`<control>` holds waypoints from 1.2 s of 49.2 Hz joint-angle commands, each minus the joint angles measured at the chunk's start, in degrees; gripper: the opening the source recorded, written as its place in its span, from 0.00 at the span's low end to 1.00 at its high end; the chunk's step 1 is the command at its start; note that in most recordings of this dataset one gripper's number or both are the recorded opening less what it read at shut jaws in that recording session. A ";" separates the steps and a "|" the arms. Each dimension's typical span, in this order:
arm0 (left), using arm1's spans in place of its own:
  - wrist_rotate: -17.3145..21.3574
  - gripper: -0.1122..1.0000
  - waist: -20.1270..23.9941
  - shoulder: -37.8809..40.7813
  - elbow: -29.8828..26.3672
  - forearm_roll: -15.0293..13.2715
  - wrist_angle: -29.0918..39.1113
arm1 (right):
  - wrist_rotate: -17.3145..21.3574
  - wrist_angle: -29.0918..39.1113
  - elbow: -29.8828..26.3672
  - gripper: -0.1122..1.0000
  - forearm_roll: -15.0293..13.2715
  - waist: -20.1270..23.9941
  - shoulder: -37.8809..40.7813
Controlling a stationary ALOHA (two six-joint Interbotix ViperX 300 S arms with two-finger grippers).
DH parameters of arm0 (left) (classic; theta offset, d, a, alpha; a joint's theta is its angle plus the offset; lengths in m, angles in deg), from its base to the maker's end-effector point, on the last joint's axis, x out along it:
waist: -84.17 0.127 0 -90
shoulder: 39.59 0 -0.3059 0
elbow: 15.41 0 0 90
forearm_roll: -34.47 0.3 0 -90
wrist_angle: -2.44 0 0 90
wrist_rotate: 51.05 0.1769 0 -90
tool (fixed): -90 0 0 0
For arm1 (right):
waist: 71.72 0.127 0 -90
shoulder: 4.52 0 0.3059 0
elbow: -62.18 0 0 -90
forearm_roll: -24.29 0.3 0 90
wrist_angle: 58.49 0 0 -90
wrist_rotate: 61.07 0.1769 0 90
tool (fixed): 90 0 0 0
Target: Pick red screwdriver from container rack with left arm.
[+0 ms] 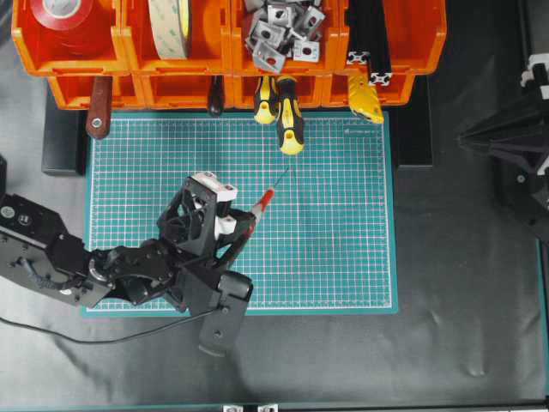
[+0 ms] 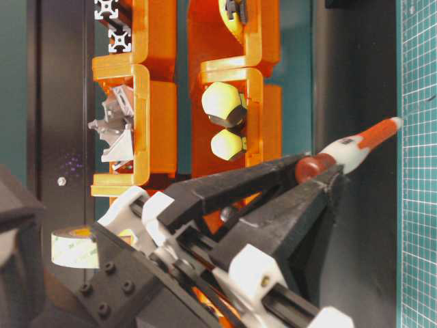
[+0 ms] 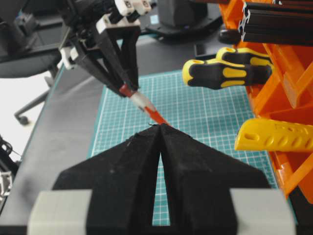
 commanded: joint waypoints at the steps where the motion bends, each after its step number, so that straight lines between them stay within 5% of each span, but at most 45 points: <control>1: -0.35 0.32 0.09 -1.58 -0.26 0.26 -0.35 | 0.09 -0.35 -1.93 0.10 0.09 -0.09 0.44; 15: -0.62 0.34 0.26 -1.67 1.49 0.26 -0.70 | 0.09 -0.18 -2.02 0.10 0.09 -0.35 0.44; 24: -3.87 0.78 0.26 -1.76 1.67 0.26 -2.29 | 0.09 -0.09 -1.93 0.10 0.09 -0.35 0.53; 29: -8.35 0.91 0.26 -1.76 2.11 0.26 -2.46 | 0.09 -0.09 -1.85 0.10 0.09 -0.35 0.53; 44: -22.24 0.90 0.09 -6.94 4.22 0.26 -2.37 | 0.09 -0.09 -1.85 0.10 0.09 -0.35 0.62; 59: -28.21 0.90 -1.14 -21.80 8.00 0.26 -3.16 | 0.00 0.00 -1.76 0.10 0.09 -0.35 0.62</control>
